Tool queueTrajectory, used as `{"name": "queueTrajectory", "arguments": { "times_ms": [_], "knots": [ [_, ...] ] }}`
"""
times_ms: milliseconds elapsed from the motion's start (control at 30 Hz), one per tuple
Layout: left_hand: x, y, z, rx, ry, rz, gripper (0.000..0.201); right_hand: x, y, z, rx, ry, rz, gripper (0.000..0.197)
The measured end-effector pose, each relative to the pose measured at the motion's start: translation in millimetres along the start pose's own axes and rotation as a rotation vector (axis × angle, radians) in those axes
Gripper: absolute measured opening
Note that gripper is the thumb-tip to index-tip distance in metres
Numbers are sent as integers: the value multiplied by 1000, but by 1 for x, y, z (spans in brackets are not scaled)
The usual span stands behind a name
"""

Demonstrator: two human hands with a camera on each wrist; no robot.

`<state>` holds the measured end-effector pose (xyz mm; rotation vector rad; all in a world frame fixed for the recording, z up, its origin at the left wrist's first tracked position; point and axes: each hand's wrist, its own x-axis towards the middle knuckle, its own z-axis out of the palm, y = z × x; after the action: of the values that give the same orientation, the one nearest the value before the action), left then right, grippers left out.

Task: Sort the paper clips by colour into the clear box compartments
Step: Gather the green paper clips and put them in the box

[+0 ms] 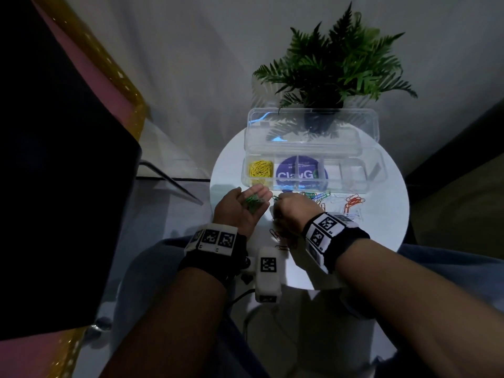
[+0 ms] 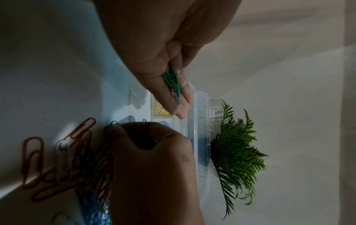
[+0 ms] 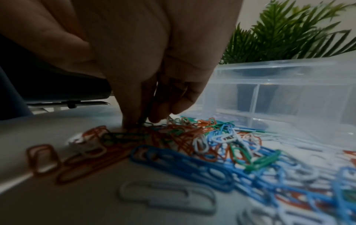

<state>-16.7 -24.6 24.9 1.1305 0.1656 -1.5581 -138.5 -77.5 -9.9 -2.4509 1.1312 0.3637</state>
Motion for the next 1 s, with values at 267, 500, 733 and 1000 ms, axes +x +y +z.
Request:
{"name": "queueTrajectory", "arguments": {
  "times_ms": [267,500,733,1000],
  "knots": [
    [1,-3,0,20,-5,-10,49,-10,9,-3,343,195,54,17],
    [6,-6,0,-20,36,-24,47,-21,1,-37,518,398,-157,1],
    [15,-17,1,-155,-31,-43,34,-21,-17,-48,301,215,-265,12],
    [13,-6,26,-48,-40,23,44,-38,8,-56,468,509,-96,14]
  ]
}}
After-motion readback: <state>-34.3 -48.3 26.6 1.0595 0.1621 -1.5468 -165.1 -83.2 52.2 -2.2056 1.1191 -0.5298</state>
